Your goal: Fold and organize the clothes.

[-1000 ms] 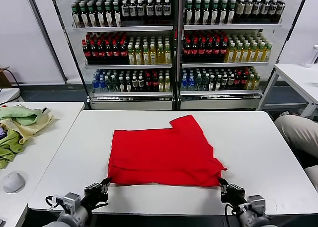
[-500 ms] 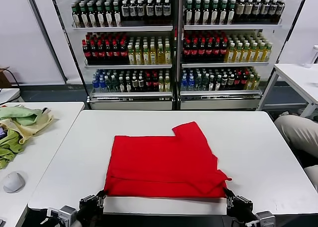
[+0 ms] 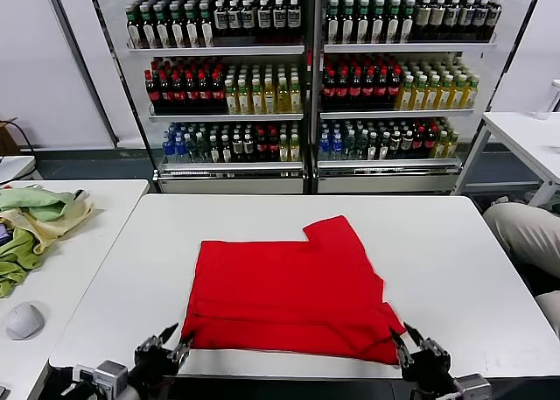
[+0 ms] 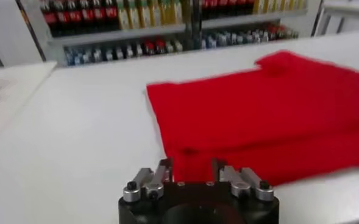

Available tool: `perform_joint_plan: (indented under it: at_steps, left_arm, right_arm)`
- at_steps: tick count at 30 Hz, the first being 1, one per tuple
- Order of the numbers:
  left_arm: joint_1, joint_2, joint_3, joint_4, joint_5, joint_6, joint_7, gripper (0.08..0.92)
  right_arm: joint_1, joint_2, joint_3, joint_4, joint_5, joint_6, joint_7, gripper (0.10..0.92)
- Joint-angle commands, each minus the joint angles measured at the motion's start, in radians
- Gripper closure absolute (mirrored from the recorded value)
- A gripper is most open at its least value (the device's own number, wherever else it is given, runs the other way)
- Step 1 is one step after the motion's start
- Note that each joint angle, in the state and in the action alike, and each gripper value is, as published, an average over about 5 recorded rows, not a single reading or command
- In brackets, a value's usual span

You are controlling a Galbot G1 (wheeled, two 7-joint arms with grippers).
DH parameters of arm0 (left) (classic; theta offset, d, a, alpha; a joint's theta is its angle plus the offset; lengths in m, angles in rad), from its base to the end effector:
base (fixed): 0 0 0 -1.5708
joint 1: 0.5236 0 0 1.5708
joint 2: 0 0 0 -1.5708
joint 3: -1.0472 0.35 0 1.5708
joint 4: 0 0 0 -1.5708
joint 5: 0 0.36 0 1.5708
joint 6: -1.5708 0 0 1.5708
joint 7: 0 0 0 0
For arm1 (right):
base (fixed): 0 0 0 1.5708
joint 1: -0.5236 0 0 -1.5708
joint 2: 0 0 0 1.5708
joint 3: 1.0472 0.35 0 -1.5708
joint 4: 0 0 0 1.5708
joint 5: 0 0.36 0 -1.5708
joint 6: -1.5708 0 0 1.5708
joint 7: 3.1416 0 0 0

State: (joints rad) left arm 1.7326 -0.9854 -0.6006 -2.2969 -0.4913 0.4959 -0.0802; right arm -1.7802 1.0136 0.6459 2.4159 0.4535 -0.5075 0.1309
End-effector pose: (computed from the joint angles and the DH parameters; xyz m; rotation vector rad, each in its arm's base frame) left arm 0.1565 0.0786 -0.2326 -0.3199 -2.6149 -0.1445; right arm 0.1407 -0.0674 -0.1981 0.2593 -2.6988 0.1914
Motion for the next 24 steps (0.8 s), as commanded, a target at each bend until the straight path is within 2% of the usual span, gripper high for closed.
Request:
perform_joint_plan:
  at_steps: [1,6,9,17,24]
  left_arm:
    - [-0.214,0.04,0.0,0.064,-0.129,-0.032,0.01,0.375]
    - [-0.459,0.052,0.095,0.254,-0.17,0.001,0.019,0.24]
    - [-0.576,0.057,0.145,0.362,-0.176,0.014,0.04,0.191]
    - [-0.82,0.054,0.278,0.648,-0.177,0.004,0.068,0.177]
    - [-0.927,0.062,0.344,0.816,-0.136,0.005,0.12,0.177]
  right_arm:
    - [0.364,-0.027,-0.036,-0.095,0.138,-0.072,0.049,0.412]
    - [0.641,-0.009,-0.203,-0.269,0.146,-0.073,0.071,0.267]
    - [0.788,0.013,-0.3,-0.394,0.136,-0.073,0.084,0.215]
    - [1.067,0.118,-0.466,-0.719,0.11,-0.072,0.085,0.203]
    - [1.208,0.232,-0.518,-0.985,0.042,-0.071,0.066,0.203]
